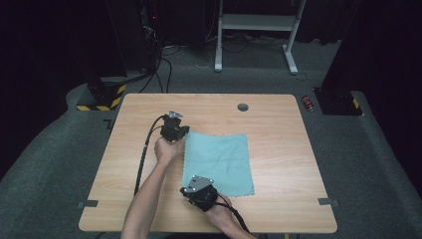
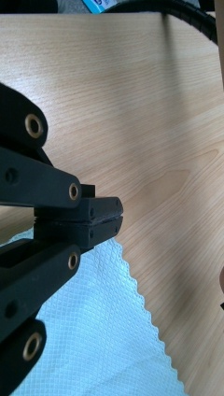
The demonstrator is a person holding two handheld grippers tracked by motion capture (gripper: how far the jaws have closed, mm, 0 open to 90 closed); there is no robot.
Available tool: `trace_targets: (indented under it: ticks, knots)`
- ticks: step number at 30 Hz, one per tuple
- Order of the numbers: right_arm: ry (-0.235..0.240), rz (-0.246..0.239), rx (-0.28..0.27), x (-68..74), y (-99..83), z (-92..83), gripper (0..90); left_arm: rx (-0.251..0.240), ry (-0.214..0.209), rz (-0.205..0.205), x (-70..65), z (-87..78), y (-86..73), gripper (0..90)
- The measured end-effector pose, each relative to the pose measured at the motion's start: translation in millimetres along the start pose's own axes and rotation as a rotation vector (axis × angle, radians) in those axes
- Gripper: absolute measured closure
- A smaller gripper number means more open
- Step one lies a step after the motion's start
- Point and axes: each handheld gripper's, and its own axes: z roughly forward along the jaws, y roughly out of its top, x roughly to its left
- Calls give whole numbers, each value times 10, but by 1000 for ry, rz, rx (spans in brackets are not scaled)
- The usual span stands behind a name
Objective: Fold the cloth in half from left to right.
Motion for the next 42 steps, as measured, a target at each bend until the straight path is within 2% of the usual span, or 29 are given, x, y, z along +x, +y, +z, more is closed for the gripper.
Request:
trace_targets:
  ticks: [9,23,29,42]
  knots:
    - [5,-5,-11,25,74,-27,899,-6,-7,-10,50,-62,14,900]
    - [39,-9,-23,60,164,-4,899,8,-16,-12,154,-178,16,900]
    - [48,-8,-27,86,223,-3,899,11,-13,-15,217,-253,16,900]
    - [83,-28,-83,158,427,-2,900,-2,16,-7,349,-506,44,900]
